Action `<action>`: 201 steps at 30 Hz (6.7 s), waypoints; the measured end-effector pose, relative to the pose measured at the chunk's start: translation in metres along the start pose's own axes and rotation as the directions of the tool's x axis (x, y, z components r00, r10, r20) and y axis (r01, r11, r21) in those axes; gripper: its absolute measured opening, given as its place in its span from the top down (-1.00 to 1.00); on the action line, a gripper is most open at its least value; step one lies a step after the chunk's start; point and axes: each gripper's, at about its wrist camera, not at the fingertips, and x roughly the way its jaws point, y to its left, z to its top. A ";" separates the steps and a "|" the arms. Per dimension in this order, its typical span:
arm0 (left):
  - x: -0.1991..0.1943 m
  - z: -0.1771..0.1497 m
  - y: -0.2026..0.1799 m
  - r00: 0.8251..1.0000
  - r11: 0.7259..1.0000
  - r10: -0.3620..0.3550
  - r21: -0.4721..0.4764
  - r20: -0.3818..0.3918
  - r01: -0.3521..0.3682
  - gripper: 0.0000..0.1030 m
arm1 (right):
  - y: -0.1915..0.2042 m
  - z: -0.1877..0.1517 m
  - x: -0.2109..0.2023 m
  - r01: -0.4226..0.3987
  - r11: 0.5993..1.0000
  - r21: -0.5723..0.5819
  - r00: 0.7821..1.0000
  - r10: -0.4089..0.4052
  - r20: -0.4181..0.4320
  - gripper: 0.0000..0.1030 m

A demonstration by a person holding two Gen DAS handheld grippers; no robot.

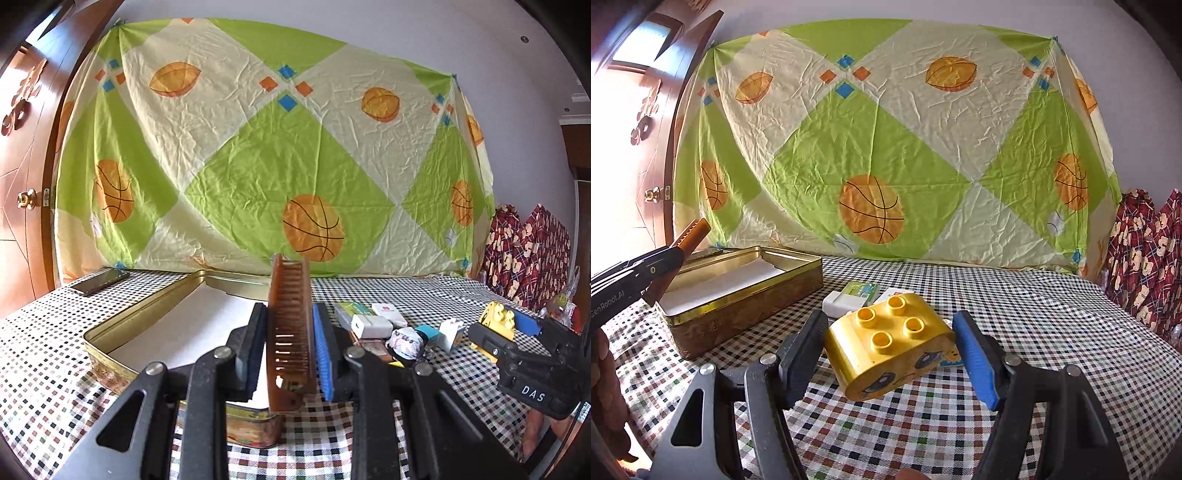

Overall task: Organize rigid objects
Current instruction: 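Lift the comb toward the gold tin with the left tool while the right tool carries the yellow brick, then lower the comb into the tin with the left tool while the right tool brings the brick over, then open the left tool to release the comb while the right tool drops the yellow brick into the tin, then grasp the small yellow cube with the left tool while the right tool grasps the white sun-face brick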

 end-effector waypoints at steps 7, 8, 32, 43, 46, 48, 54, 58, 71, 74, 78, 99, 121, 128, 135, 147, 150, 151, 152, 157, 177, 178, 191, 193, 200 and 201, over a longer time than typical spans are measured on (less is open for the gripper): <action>0.002 -0.001 0.004 1.000 1.000 0.010 0.014 -0.012 -0.010 0.54 | 0.015 0.000 0.006 -0.015 1.000 -0.015 1.000 0.014 -0.028 -0.39; 0.002 -0.001 0.004 1.000 1.000 0.013 0.016 -0.014 -0.013 0.54 | 0.018 0.000 0.007 -0.016 1.000 -0.018 0.999 0.015 -0.036 -0.39; 0.004 -0.001 0.021 0.998 0.998 0.057 0.038 -0.036 -0.055 0.54 | 0.061 0.005 0.019 -0.095 0.993 -0.063 0.993 0.090 -0.073 -0.39; 0.004 0.000 0.034 0.996 0.997 0.079 0.028 -0.043 -0.078 0.54 | 0.079 0.007 0.024 -0.131 0.988 -0.083 0.988 0.124 -0.086 -0.40; 0.004 0.000 0.036 0.996 0.996 0.082 0.026 -0.046 -0.081 0.54 | 0.082 0.006 0.024 -0.140 0.987 -0.077 0.987 0.133 -0.089 -0.40; 0.004 0.000 0.038 0.995 0.996 0.084 0.024 -0.047 -0.083 0.54 | 0.085 0.007 0.025 -0.148 0.986 -0.077 0.986 0.141 -0.092 -0.40; 0.005 0.001 0.043 0.994 0.995 0.094 0.018 -0.056 -0.093 0.54 | 0.097 0.008 0.025 -0.165 0.982 -0.097 0.983 0.156 -0.094 -0.40; 0.005 0.000 0.046 0.992 0.994 0.109 0.017 -0.063 -0.108 0.54 | 0.100 0.009 0.026 -0.173 0.980 -0.095 0.982 0.163 -0.099 -0.40; 0.007 0.000 0.061 0.986 0.990 0.140 -0.008 -0.095 -0.141 0.54 | 0.120 0.011 0.030 -0.209 0.971 -0.114 0.974 0.195 -0.118 -0.40; 0.007 0.000 0.064 0.985 0.990 0.141 -0.009 -0.099 -0.143 0.54 | 0.124 0.010 0.030 -0.217 0.969 -0.116 0.972 0.202 -0.123 -0.40; 0.007 0.000 0.067 0.985 0.990 0.140 -0.015 -0.103 -0.142 0.54 | 0.127 0.011 0.030 -0.225 0.967 -0.120 0.970 0.210 -0.126 -0.40; 0.018 0.004 0.084 0.976 0.990 0.134 -0.021 -0.171 -0.140 0.54 | 0.134 0.023 0.034 -0.273 0.953 -0.131 0.957 0.255 -0.140 -0.40; 0.061 0.027 0.082 0.952 0.990 0.128 0.086 -0.279 -0.108 0.54 | 0.140 0.074 0.086 -0.296 0.945 -0.140 0.948 0.272 -0.166 -0.40; 0.081 0.033 0.089 0.932 0.992 0.117 0.087 -0.344 -0.093 0.54 | 0.151 0.085 0.117 -0.315 0.940 -0.132 0.935 0.283 -0.214 -0.40; 0.109 0.044 0.103 0.899 0.993 0.116 0.070 -0.421 -0.095 0.54 | 0.164 0.082 0.165 -0.350 0.930 -0.111 0.893 0.296 -0.338 -0.40; 0.107 0.040 0.107 0.896 0.985 0.173 0.089 -0.409 -0.150 -0.30 | 0.144 0.063 0.167 -0.345 0.936 -0.069 0.874 0.293 -0.388 -0.63; 0.085 0.041 0.095 0.925 0.986 0.167 0.078 -0.341 -0.149 -0.37 | 0.115 0.061 0.135 -0.326 0.943 -0.072 0.896 0.284 -0.341 -0.63; 0.078 0.041 0.089 0.934 0.988 0.156 0.071 -0.322 -0.141 -0.46 | 0.102 0.059 0.124 -0.316 0.947 -0.062 0.904 0.281 -0.322 -0.63; 0.072 0.040 0.082 0.941 0.990 0.142 0.063 -0.307 -0.129 -0.51 | 0.090 0.059 0.116 -0.309 0.950 -0.049 0.909 0.280 -0.309 -0.63; 0.064 0.030 0.030 0.954 0.996 0.048 0.086 -0.297 -0.023 -0.52 | 0.018 0.052 0.085 -0.194 0.981 0.031 0.947 0.195 -0.256 -0.64; 0.110 -0.008 -0.095 0.812 0.963 -0.132 0.122 -0.569 0.242 -0.26 | -0.089 0.009 0.114 0.026 0.988 0.150 0.892 0.045 -0.450 -0.64; 0.111 -0.009 -0.095 0.805 0.962 -0.136 0.117 -0.578 0.246 -0.15 | -0.089 0.008 0.117 0.020 0.988 0.152 0.887 0.052 -0.459 -0.64; 0.117 -0.018 -0.100 0.753 0.952 -0.155 0.108 -0.639 0.287 0.34 | -0.085 0.002 0.135 -0.009 0.989 0.145 0.835 0.087 -0.543 0.34; 0.115 -0.018 -0.098 0.763 0.953 -0.163 0.100 -0.625 0.286 0.34 | -0.087 0.003 0.132 -0.014 0.988 0.153 0.844 0.094 -0.529 0.35; 0.099 -0.018 -0.100 0.816 0.951 -0.147 0.146 -0.558 0.271 0.35 | -0.089 0.011 0.118 0.001 0.990 0.139 0.881 0.065 -0.468 0.35; 0.099 -0.018 -0.100 0.818 0.951 -0.148 0.147 -0.555 0.271 0.35 | -0.089 0.012 0.117 0.005 0.991 0.135 0.885 0.058 -0.461 0.35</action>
